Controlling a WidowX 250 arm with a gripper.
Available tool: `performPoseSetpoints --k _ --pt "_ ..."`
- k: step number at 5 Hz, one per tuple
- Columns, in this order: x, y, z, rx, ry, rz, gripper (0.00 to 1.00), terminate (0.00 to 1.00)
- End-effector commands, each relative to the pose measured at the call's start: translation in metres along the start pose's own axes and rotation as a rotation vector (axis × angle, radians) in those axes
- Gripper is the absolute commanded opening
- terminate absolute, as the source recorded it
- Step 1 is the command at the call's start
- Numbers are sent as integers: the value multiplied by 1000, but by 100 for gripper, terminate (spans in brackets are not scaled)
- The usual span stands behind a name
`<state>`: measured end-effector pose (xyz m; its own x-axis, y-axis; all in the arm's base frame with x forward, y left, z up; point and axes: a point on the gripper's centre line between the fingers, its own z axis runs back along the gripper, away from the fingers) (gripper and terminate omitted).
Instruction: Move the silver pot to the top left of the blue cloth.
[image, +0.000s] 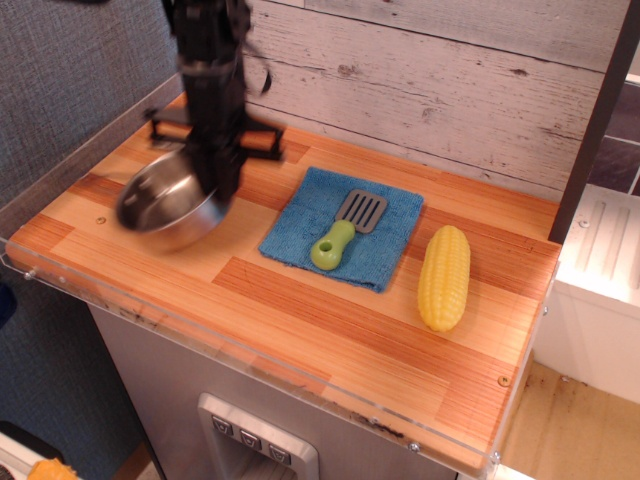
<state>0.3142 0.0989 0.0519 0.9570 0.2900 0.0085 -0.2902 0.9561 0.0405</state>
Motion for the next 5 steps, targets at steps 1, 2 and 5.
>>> performPoseSetpoints --k 1,2,5 --pt "58 -12 0 -2 -51 121 0 0" --pt "71 -18 -7 -5 -57 151 0 0" --pt "84 -17 -9 -31 -163 166 0 0"
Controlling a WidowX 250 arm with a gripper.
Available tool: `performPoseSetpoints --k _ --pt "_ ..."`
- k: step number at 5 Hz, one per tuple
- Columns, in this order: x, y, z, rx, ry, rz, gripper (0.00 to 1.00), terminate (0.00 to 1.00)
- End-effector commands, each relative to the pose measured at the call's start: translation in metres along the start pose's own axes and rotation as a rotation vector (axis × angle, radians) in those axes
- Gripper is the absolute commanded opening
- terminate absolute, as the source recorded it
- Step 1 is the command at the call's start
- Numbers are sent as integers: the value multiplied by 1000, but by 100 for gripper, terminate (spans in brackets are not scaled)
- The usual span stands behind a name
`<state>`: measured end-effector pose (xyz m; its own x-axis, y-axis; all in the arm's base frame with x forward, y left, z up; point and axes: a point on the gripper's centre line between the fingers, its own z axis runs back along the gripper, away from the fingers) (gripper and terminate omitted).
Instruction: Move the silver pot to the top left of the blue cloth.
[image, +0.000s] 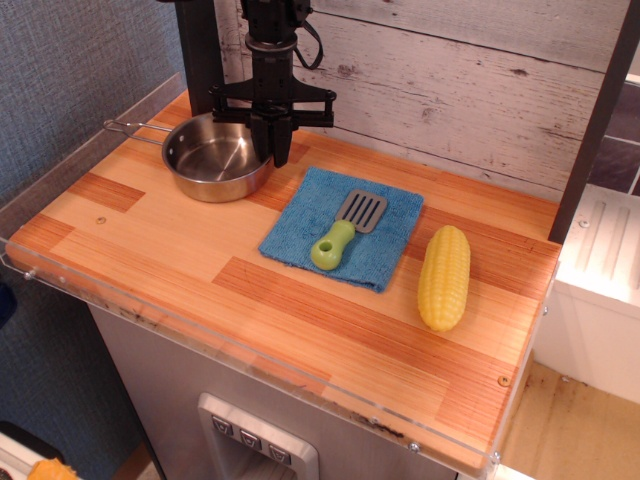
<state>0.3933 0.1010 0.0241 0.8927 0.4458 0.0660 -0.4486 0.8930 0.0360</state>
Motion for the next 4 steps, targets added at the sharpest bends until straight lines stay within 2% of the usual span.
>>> performPoseSetpoints --k 1,2,3,4 --pt "9 0 29 -56 -188 -24 100 0" --pt "10 -8 54 -87 -280 -64 100 0" --pt "11 -13 89 -112 -316 -112 100 0" --pt "-4 -17 116 -141 -285 -159 100 0"
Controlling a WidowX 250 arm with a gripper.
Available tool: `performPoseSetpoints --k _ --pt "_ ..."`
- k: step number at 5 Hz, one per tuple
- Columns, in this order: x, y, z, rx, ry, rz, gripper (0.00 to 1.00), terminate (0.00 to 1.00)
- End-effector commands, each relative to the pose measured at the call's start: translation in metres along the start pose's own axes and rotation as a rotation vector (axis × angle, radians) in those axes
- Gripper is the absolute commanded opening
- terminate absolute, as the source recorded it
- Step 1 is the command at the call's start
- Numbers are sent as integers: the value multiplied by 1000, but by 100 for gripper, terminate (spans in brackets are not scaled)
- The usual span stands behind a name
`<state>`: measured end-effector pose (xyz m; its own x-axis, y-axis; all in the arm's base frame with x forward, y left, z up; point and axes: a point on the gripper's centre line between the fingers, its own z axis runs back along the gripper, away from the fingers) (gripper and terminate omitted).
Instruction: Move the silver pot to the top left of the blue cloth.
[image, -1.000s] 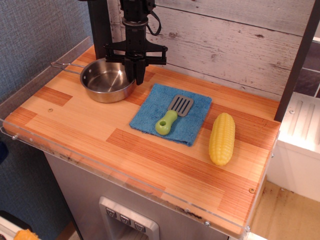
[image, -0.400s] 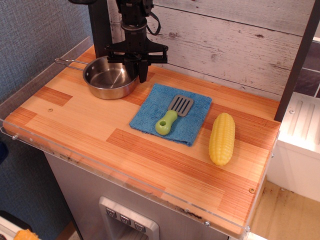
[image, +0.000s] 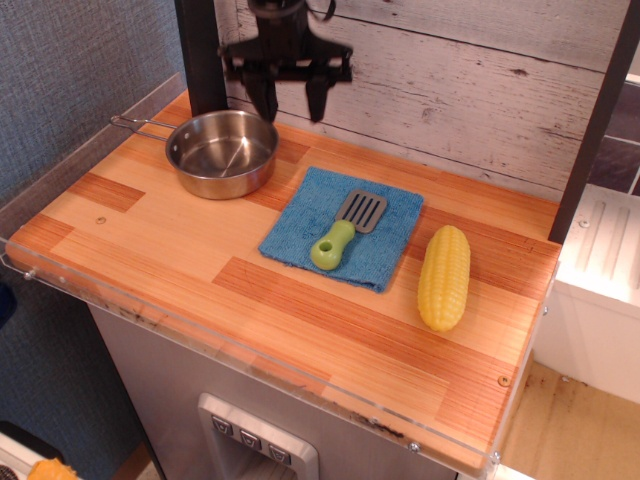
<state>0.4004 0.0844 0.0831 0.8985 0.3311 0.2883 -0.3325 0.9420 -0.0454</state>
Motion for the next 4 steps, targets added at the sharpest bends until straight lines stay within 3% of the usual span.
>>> performPoseSetpoints --k 1,2,3,4 --pt "-19 -15 65 -75 21 -113 100 0" --pt "-34 -13 59 -73 83 -176 100 0" --pt "-30 -14 50 -28 128 -251 100 0" --pt "-30 -14 50 -28 128 -251 100 0"
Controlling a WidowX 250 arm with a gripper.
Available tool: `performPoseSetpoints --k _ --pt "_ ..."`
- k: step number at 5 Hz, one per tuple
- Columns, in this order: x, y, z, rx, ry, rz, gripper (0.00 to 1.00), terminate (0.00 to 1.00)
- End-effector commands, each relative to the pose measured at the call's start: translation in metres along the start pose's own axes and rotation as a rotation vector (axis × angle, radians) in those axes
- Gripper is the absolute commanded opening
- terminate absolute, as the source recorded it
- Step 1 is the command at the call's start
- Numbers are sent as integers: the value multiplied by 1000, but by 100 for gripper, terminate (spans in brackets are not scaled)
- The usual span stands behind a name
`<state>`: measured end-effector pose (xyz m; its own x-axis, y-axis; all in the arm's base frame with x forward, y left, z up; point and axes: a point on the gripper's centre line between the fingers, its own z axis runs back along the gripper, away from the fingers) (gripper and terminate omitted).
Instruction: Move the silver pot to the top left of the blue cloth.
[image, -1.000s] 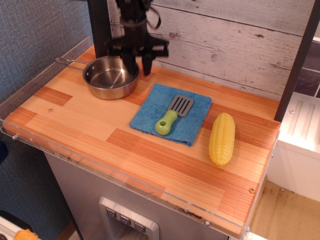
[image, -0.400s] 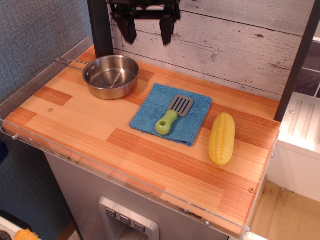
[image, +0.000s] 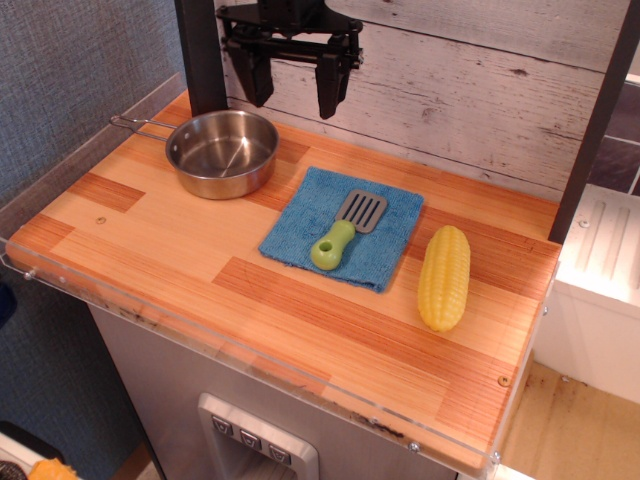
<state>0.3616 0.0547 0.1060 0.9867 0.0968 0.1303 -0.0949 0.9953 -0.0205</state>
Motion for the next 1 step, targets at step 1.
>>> performPoseSetpoints --k 1 --pt "5 4 16 5 -41 -8 100 100"
